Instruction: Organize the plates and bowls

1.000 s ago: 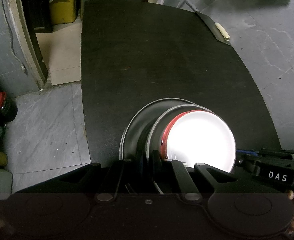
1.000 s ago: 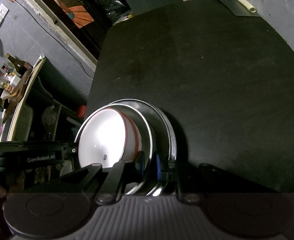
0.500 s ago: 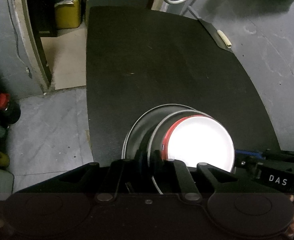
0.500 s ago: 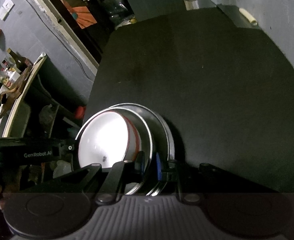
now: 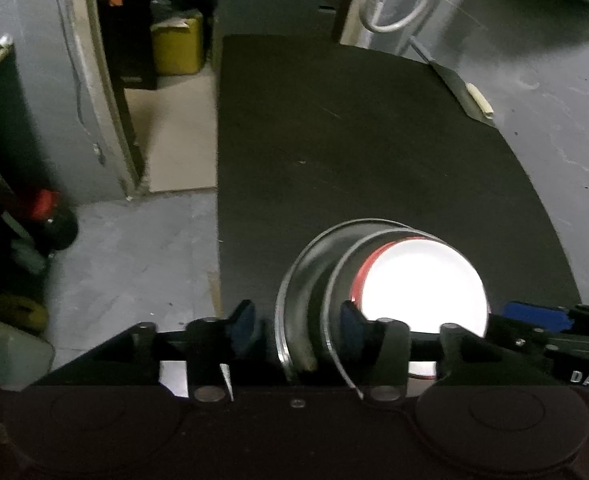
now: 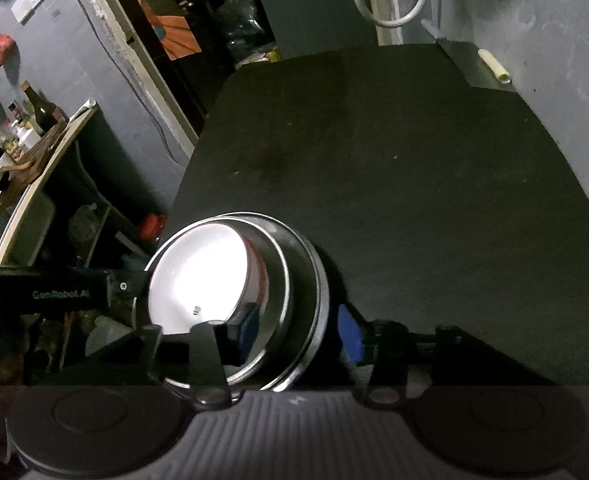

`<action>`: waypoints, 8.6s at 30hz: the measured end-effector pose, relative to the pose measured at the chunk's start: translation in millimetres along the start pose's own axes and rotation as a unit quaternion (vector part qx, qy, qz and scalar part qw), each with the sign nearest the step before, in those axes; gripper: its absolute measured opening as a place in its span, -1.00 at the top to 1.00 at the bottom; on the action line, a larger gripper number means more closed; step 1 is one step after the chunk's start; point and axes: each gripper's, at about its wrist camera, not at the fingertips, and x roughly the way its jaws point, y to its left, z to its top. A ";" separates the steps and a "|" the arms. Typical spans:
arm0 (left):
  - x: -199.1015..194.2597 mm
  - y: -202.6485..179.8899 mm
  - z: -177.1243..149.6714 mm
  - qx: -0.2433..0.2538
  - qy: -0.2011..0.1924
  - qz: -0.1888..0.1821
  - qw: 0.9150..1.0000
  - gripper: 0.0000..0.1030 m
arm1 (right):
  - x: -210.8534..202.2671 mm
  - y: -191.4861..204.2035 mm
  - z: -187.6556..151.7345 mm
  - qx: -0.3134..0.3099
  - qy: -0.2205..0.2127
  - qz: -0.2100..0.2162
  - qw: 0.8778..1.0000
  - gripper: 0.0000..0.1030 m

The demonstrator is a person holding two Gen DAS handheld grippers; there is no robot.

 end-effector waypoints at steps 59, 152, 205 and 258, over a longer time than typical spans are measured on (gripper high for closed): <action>-142.9 -7.0 -114.6 0.051 -0.249 -0.028 0.967 -0.98 | -151.2 59.4 -124.7 0.020 -0.244 -0.086 0.966 -1.00; -143.7 -45.7 -177.6 0.081 -0.212 0.092 0.970 -0.98 | -167.4 28.5 -165.7 -0.048 -0.147 -0.093 0.984 -1.00; -144.0 -45.0 -180.9 0.078 -0.205 0.100 0.970 -0.99 | -163.0 29.2 -165.9 -0.050 -0.138 -0.088 0.985 -1.00; -143.4 -44.8 -182.2 0.077 -0.206 0.100 0.970 -0.99 | -164.2 32.1 -167.3 -0.051 -0.140 -0.089 0.985 -1.00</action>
